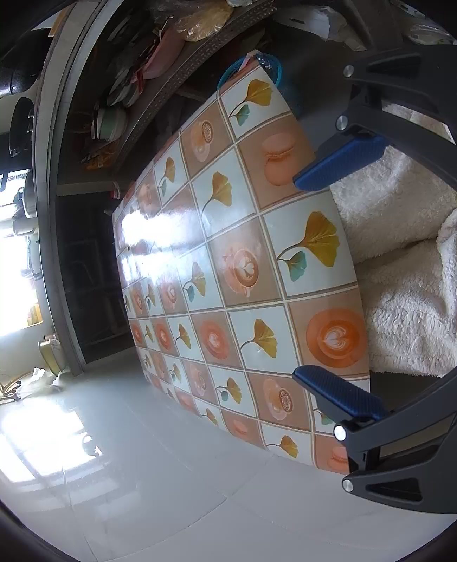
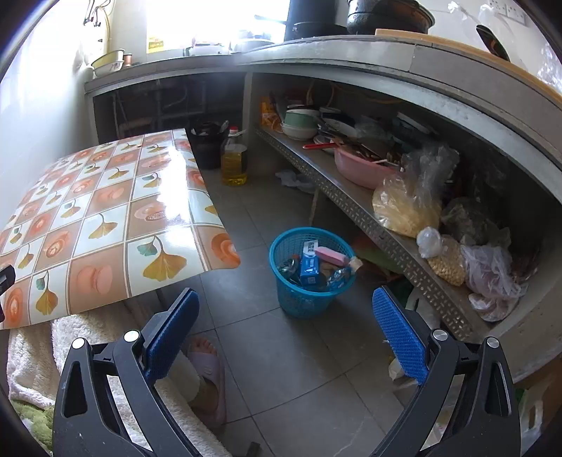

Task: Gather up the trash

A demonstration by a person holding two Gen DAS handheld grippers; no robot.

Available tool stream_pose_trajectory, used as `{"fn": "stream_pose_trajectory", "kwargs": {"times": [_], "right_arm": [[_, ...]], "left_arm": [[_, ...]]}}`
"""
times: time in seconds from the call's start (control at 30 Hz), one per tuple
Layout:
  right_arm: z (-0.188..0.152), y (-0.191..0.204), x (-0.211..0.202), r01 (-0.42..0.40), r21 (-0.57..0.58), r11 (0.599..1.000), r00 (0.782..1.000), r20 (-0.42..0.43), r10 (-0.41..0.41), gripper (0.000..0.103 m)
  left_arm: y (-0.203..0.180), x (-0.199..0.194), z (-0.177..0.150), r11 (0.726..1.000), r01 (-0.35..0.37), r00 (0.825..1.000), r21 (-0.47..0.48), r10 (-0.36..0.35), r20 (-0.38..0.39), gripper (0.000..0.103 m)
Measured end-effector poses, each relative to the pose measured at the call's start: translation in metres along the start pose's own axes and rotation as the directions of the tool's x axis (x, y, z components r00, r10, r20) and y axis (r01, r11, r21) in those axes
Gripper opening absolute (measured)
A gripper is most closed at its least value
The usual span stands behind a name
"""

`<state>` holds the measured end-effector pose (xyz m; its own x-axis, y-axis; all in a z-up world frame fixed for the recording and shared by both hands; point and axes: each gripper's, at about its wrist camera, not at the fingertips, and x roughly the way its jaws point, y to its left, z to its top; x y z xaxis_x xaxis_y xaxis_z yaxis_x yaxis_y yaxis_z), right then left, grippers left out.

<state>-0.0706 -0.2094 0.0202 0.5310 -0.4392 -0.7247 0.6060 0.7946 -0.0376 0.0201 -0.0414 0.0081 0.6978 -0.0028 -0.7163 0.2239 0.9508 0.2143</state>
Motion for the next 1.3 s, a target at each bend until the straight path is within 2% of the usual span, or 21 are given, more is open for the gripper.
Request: {"fn": "stream_pose_trajectory", "kwargs": {"times": [0.33, 1.3], "right_arm": [[0.0001, -0.0017, -0.0005, 0.002, -0.002, 1.000, 1.000, 0.002, -0.002, 0.095], [0.0016, -0.0045, -0.0019, 0.009, -0.001, 1.000, 1.000, 0.007, -0.009, 0.095]], "left_arm": [[-0.0043, -0.0007, 0.0000, 1.000, 0.022, 1.000, 0.019, -0.023, 0.008, 0.097], [-0.0023, 0.0006, -0.0002, 1.000, 0.022, 1.000, 0.017, -0.022, 0.005, 0.097]]}}
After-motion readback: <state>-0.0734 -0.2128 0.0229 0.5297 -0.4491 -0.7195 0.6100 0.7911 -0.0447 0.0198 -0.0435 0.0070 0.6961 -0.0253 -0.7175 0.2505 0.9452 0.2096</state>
